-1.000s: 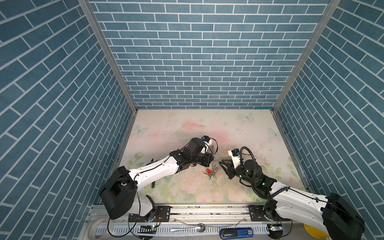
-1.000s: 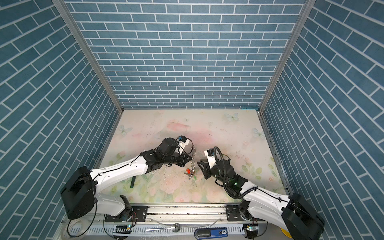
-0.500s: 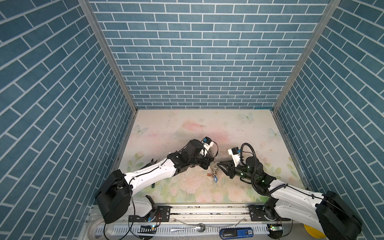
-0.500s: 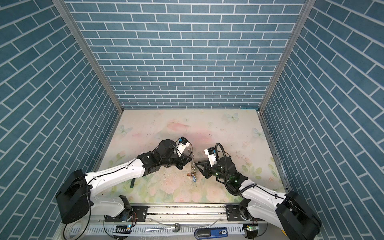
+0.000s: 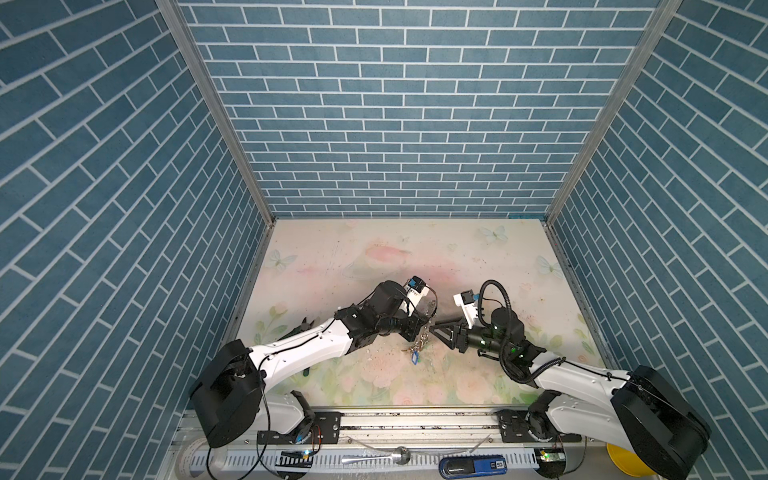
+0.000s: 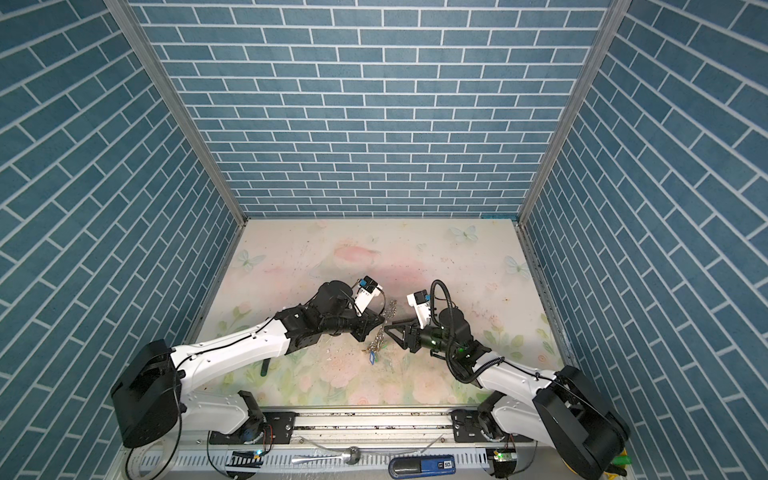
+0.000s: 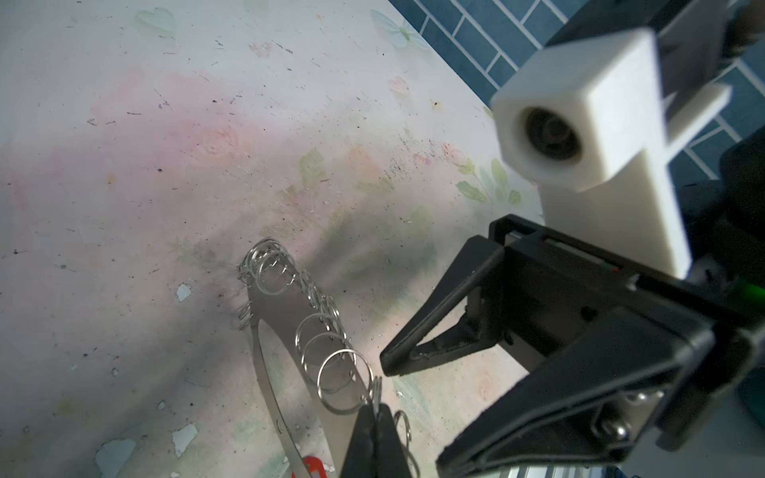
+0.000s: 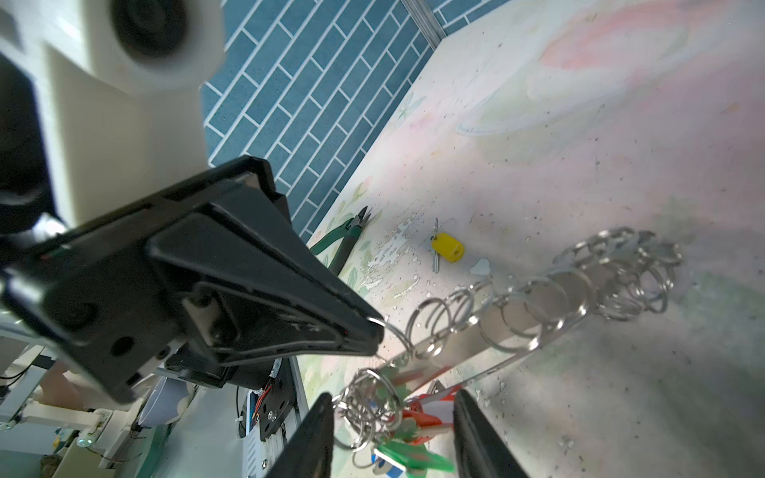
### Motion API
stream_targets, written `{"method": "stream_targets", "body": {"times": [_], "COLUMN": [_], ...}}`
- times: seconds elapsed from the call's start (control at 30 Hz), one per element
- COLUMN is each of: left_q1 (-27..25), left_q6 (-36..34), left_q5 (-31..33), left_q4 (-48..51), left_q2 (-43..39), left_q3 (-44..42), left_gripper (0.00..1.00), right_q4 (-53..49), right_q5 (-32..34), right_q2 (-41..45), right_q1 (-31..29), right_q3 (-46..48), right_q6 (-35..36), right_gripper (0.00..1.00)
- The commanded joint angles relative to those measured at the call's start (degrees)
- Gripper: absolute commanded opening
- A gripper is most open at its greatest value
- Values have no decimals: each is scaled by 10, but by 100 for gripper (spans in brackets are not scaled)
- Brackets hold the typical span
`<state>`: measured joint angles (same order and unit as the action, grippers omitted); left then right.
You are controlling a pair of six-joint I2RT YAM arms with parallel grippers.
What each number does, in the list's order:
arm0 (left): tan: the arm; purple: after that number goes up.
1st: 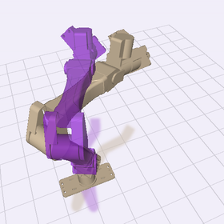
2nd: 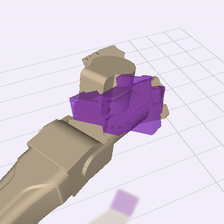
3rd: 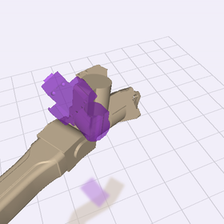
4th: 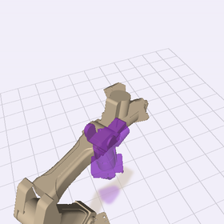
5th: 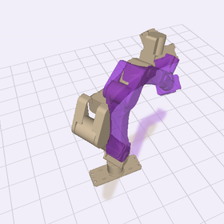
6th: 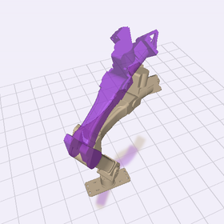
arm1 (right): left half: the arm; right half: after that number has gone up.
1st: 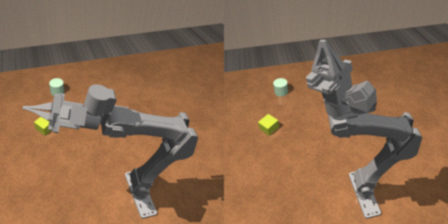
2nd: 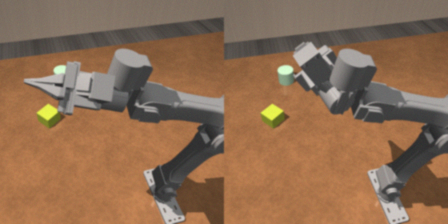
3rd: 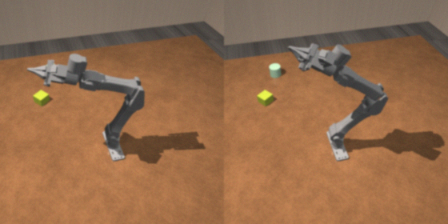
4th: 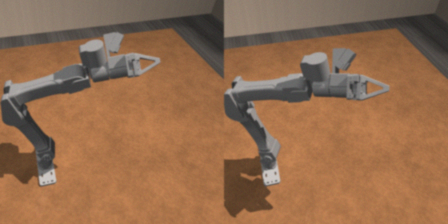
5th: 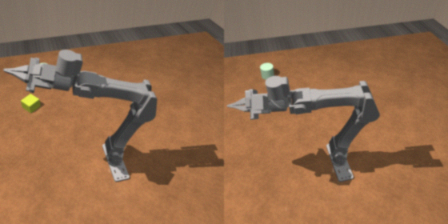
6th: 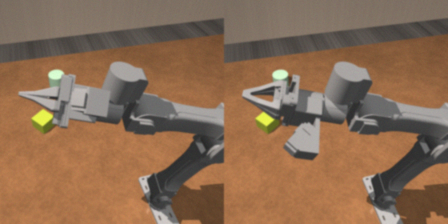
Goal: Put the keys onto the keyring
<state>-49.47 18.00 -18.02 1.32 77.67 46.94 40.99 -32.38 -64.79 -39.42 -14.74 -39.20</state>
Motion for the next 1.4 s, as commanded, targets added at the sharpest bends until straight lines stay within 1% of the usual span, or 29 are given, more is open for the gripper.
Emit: {"method": "stream_targets", "body": {"times": [0.0,0.13,0.23,0.3,0.47,0.6,0.7,0.83,1.03,1.37], "left_q1": [-4,-3,-4,-4,-4,-4,-3,-4,-4,-4], "left_q6": [-16,-15,-14,-15,-15,-14,-13,-15,-16,-17], "left_q5": [3,-2,-2,-4,-5,-8,-9,-4,-4,-10], "left_q4": [-18,-31,-33,-35,-35,-37,-38,-33,-27,-26], "left_q2": [-8,-10,-11,-13,-13,-11,-9,-7,-2,5], "left_q3": [-5,-10,-11,-11,-11,-11,-9,-8,-4,3], "left_gripper": [0,0,0,0,0,0,0,0,0,0], "right_q4": [4,0,2,9,38,47,47,38,-22,-65], "right_q5": [-3,-4,-11,-14,-26,-39,-51,-47,-26,-12], "right_q2": [23,24,10,0,-23,-32,-34,-24,5,16], "right_q1": [2,2,2,2,2,1,0,0,0,1], "right_q3": [-18,-20,-23,-24,-26,-29,-34,-34,-39,-47], "right_q6": [-8,-12,-11,-11,-20,-22,-21,-16,13,35], "right_gripper": [42,35,34,35,44,45,42,33,24,16]}}
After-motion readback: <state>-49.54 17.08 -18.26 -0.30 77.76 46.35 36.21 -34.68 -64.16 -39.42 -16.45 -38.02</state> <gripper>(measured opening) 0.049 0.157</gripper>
